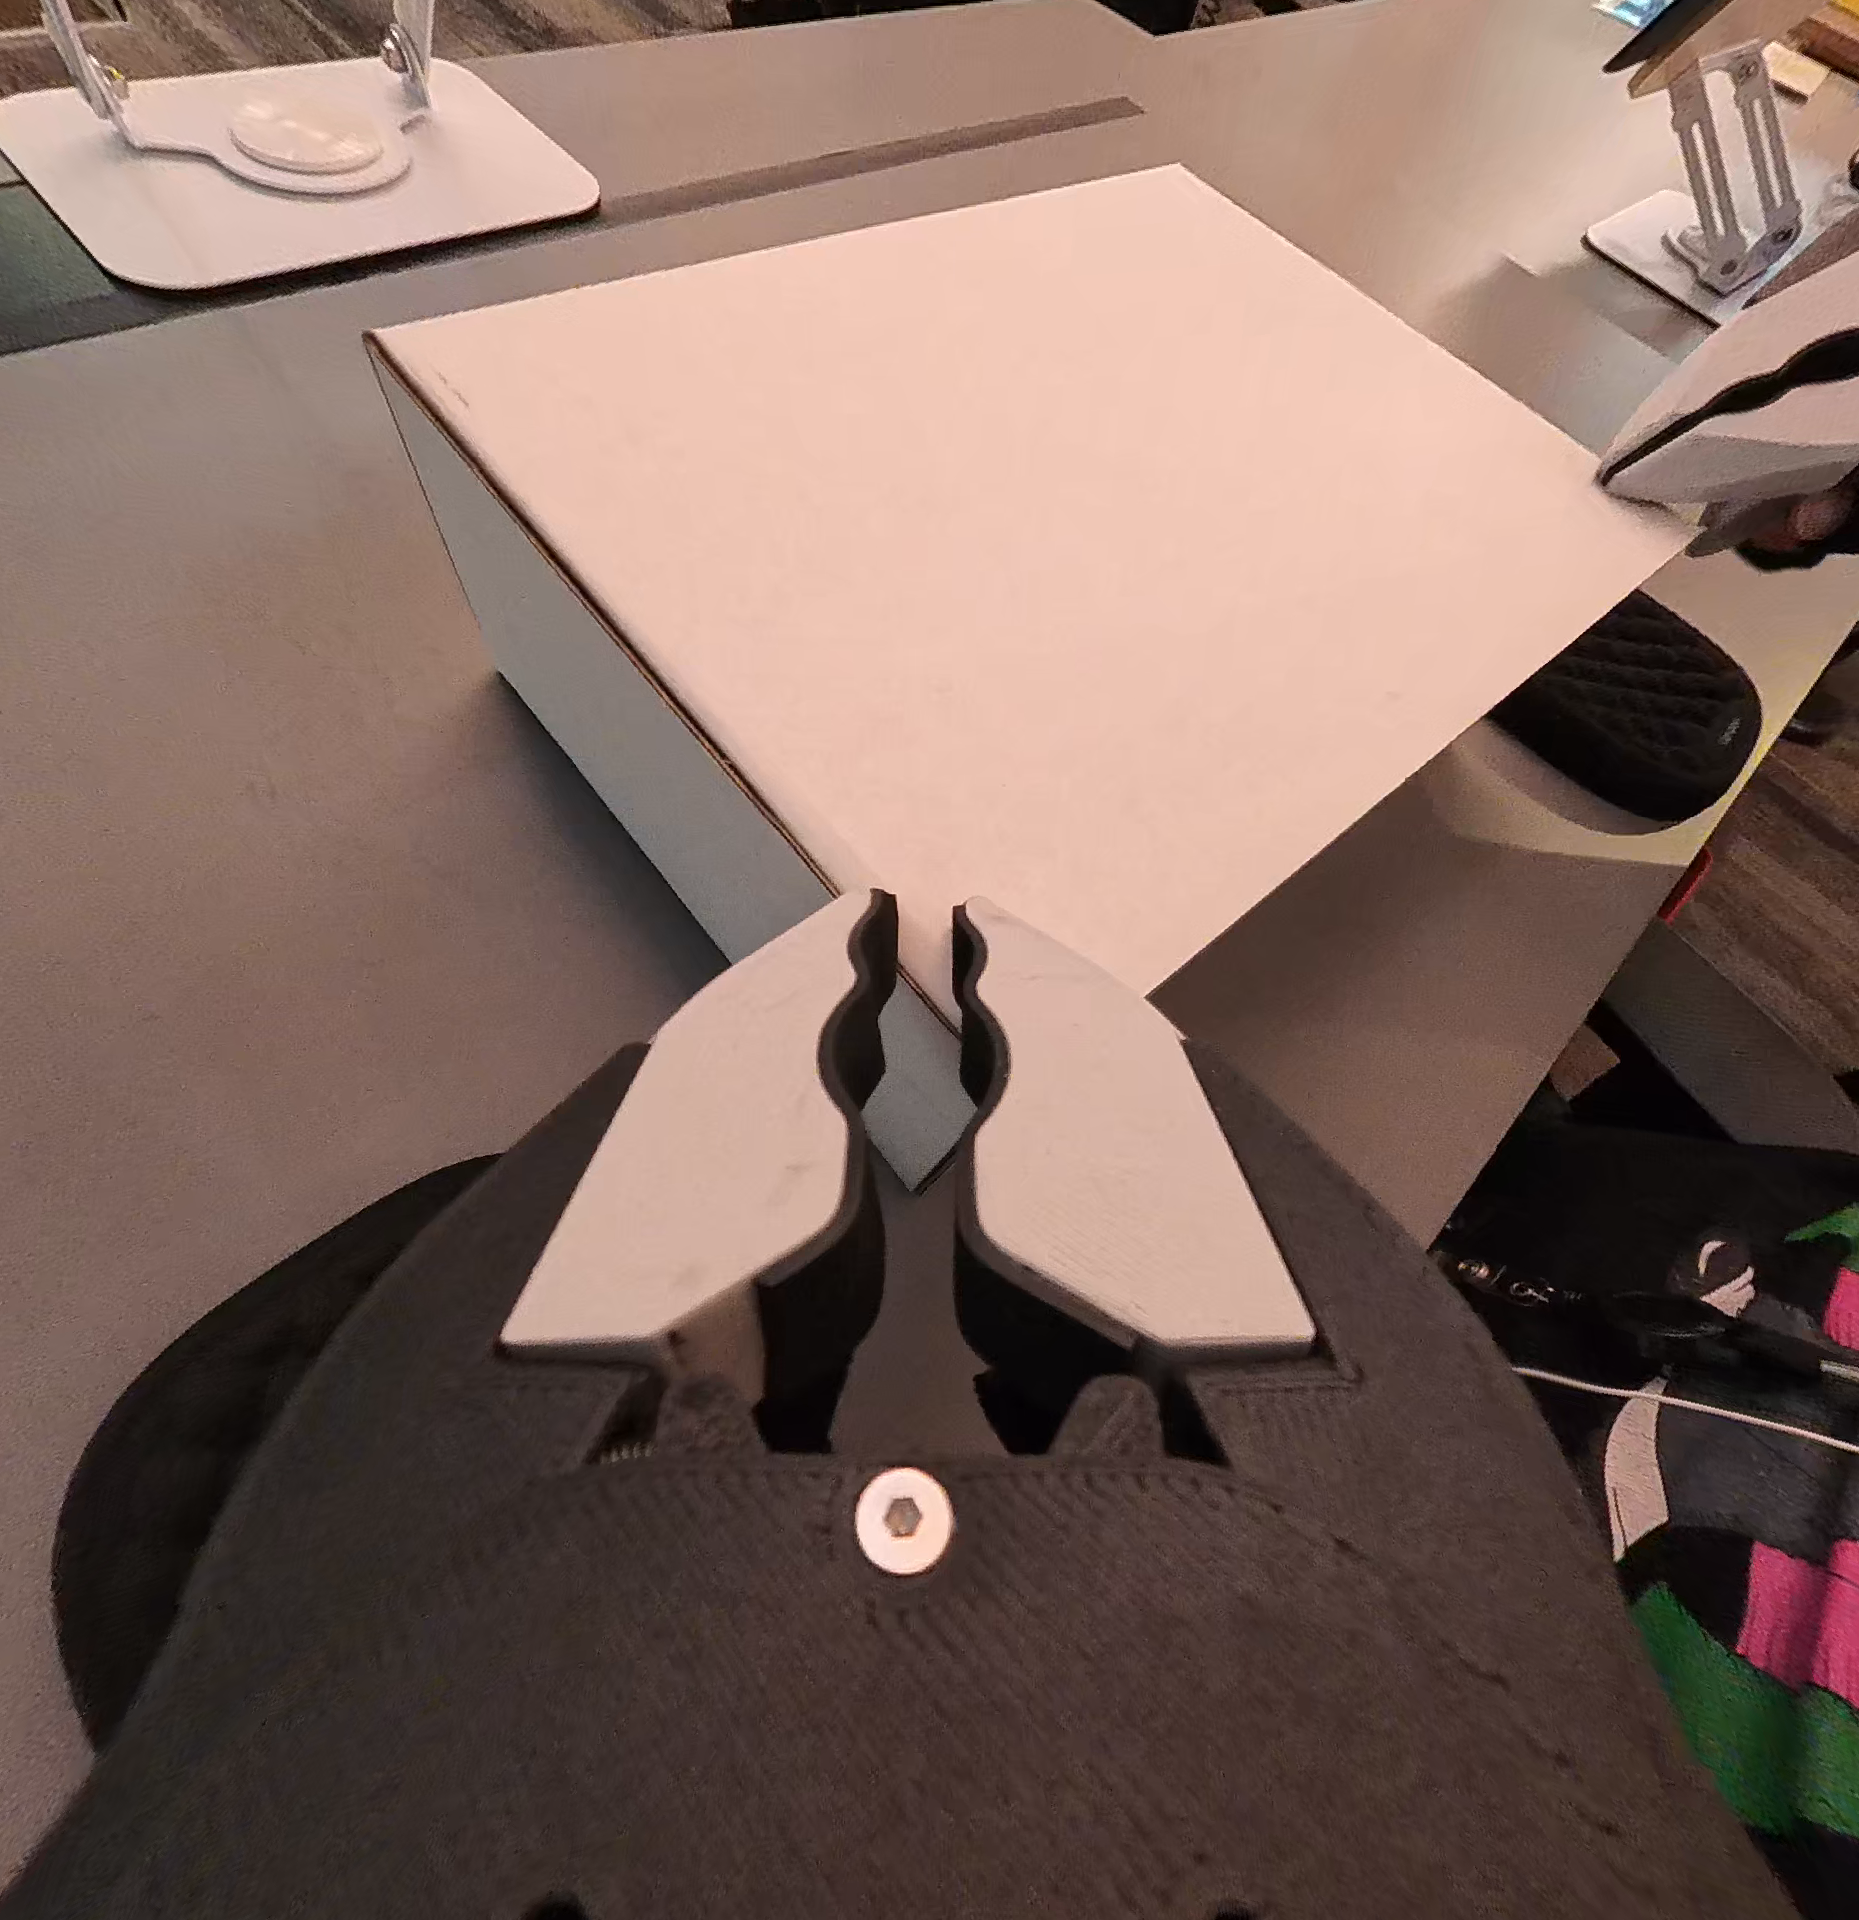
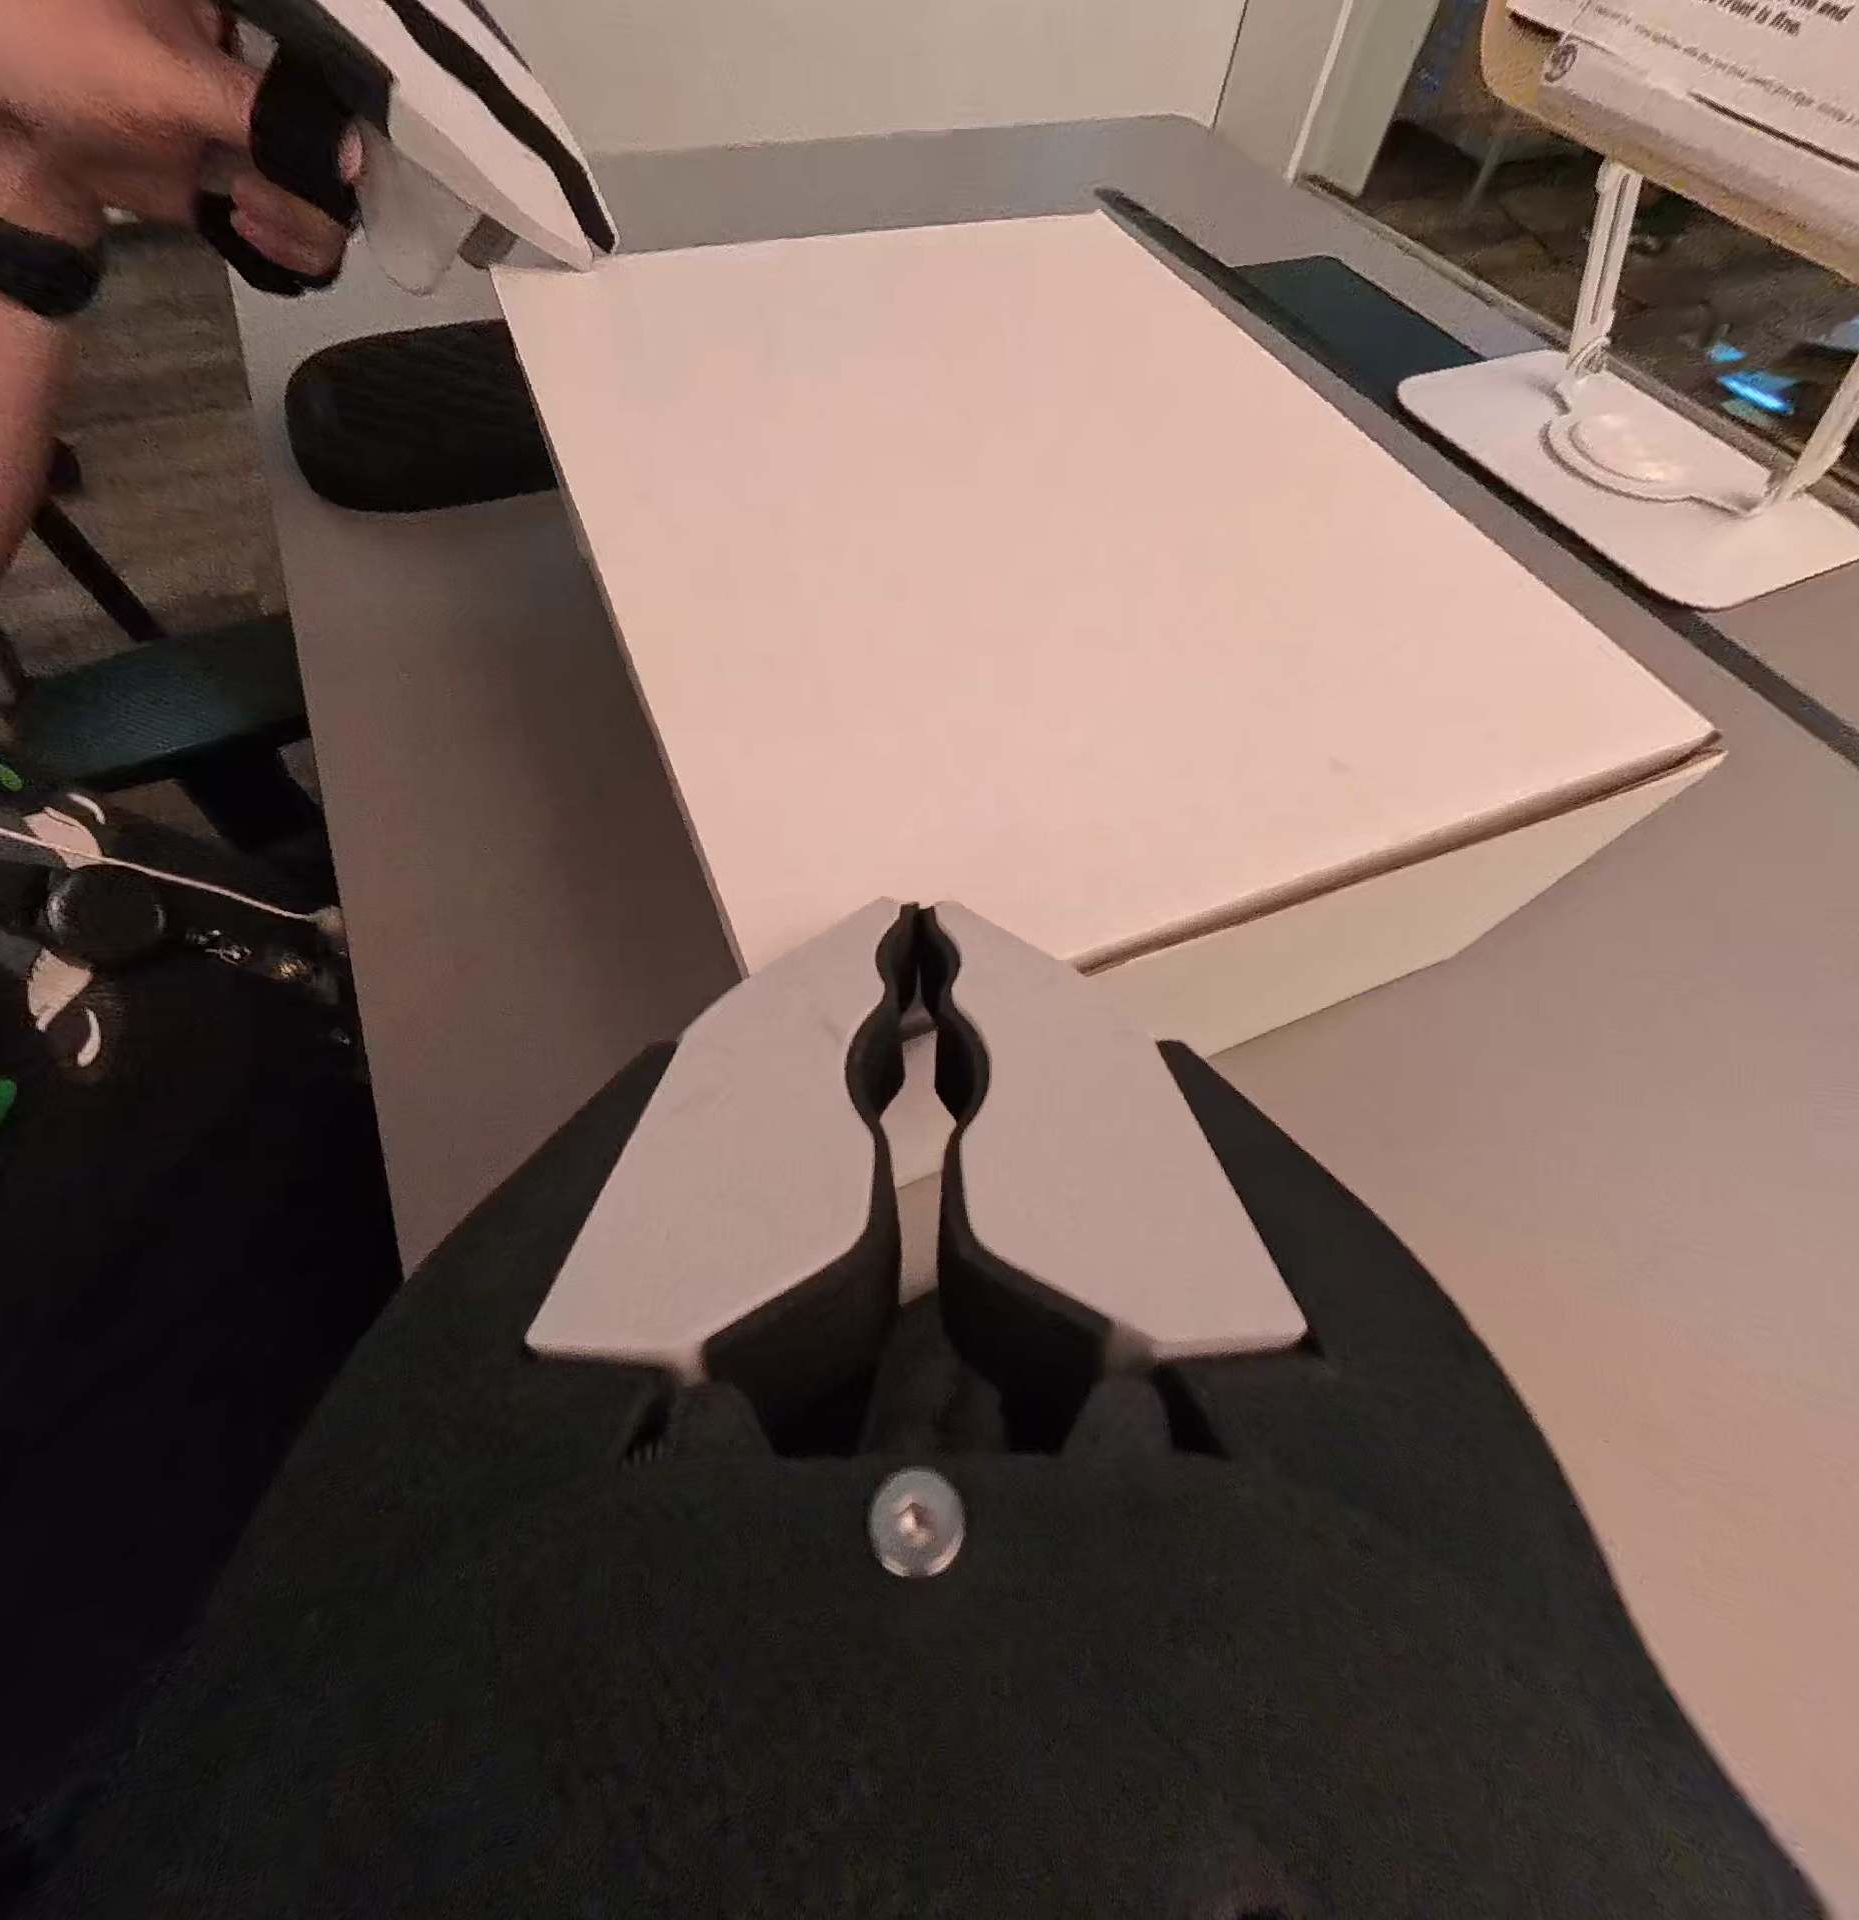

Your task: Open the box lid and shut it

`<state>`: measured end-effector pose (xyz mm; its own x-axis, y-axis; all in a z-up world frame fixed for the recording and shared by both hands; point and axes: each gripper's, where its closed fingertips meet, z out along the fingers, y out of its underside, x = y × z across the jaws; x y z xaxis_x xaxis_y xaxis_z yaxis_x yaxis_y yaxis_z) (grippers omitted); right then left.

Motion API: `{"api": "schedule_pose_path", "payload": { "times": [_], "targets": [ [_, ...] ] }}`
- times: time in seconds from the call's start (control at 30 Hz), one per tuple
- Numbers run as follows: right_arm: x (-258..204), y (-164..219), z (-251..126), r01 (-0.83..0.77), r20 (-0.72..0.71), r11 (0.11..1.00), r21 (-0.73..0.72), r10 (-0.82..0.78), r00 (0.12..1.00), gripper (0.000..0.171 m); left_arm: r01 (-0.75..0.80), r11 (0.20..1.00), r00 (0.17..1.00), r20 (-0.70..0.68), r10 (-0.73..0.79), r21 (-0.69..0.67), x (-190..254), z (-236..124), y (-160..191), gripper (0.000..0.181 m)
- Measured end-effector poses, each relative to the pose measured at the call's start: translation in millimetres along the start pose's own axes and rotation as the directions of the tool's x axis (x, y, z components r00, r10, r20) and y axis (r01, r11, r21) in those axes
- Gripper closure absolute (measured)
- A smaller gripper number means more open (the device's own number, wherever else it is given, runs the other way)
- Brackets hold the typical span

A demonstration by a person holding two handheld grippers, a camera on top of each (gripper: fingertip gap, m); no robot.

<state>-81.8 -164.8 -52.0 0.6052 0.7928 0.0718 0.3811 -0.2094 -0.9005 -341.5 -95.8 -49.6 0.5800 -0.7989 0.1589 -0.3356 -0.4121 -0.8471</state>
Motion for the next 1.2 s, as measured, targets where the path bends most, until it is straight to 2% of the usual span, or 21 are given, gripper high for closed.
{"api": "schedule_pose_path", "payload": {
  "times": [0.17, 0.27, 0.33, 0.4, 0.47, 0.57, 0.7, 0.83, 0.9, 0.93, 1.1, 1.2],
  "targets": [
    [-1, -2, -3, 0.057, 0.011, 0.992, 0.111, -0.058, 0.998, 0.171, 0.016, 1.0, 0.999, -0.039, -0.016, 0.014, 0, -2, 0, 0.177],
    [22, -18, -18, 0.109, -0.115, 0.962, 0.25, -0.082, 0.99, 0.169, 0.057, 0.993, 0.998, -0.035, -0.054, 0.101, -14, -12, -13, 0.181],
    [57, -21, -29, 0.101, -0.225, 0.956, 0.277, -0.038, 0.974, 0.169, 0.09, 0.979, 0.996, -0.007, -0.09, 0.185, -38, -23, -29, 0.181],
    [101, -11, -29, 0.142, -0.357, 0.978, 0.151, -0.08, 0.931, 0.169, 0.072, 0.987, 0.993, 0.081, -0.084, 0.146, -75, -19, -34, 0.181],
    [141, 1, -18, 0.232, -0.433, 0.971, -0.053, -0.232, 0.871, 0.169, 0.007, 1.0, 0.983, 0.183, -0.006, -0.002, -119, 1, -29, 0.181],
    [177, 14, 18, 0.306, -0.373, 0.903, -0.303, -0.408, 0.833, 0.171, -0.039, 0.979, 0.976, 0.204, 0.08, -0.198, -161, 48, -26, 0.181],
    [194, 30, 56, 0.309, -0.248, 0.823, -0.476, -0.463, 0.851, 0.171, -0.16, 0.915, 0.963, 0.146, 0.228, -0.371, -166, 101, -28, 0.181],
    [195, 25, 73, 0.315, -0.208, 0.796, -0.517, -0.474, 0.856, 0.171, -0.255, 0.877, 0.953, 0.049, 0.3, -0.406, -140, 129, -37, 0.181],
    [204, 25, 71, 0.326, -0.217, 0.737, -0.592, -0.535, 0.816, 0.171, -0.298, 0.855, 0.937, 0.04, 0.347, -0.424, -135, 131, -38, 0.181],
    [205, 25, 72, 0.332, -0.205, 0.737, -0.589, -0.534, 0.82, 0.171, -0.299, 0.851, 0.938, 0.031, 0.346, -0.431, -133, 131, -37, 0.181],
    [203, 26, 73, 0.29, -0.208, 0.8, -0.526, -0.451, 0.868, 0.171, -0.302, 0.872, 0.937, 0.051, 0.346, -0.384, -133, 130, -37, 0.181],
    [199, 26, 66, 0.24, -0.257, 0.846, -0.476, -0.395, 0.882, 0.171, -0.294, 0.885, 0.936, 0.079, 0.343, -0.36, -135, 121, -37, 0.181]
  ]
}}
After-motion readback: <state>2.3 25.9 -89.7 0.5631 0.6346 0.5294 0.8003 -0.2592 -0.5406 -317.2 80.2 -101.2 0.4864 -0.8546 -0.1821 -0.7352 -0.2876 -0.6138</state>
